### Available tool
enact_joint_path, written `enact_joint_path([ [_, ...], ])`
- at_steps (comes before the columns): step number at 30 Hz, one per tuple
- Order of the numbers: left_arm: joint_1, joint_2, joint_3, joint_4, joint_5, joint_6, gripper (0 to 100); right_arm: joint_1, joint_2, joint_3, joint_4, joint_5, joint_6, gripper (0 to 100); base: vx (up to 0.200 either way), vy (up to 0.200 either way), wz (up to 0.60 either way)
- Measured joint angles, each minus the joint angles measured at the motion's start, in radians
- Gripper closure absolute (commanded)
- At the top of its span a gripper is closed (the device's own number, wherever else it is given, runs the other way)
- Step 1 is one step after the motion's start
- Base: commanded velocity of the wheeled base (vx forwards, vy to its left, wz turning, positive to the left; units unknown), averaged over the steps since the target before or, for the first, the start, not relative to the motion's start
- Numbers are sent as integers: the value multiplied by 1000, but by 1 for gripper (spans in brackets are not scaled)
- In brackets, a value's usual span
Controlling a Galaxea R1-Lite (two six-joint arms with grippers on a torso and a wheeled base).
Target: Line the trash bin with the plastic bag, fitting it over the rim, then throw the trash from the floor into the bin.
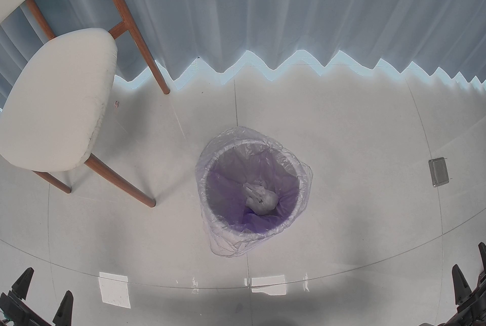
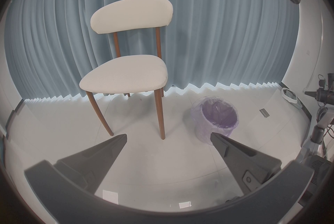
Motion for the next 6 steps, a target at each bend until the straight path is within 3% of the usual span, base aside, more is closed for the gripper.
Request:
enact_joint_path([
  [6, -1, 0, 0, 0, 3, 1, 0, 0, 0, 0, 1, 0, -4, 0, 0, 0, 0],
])
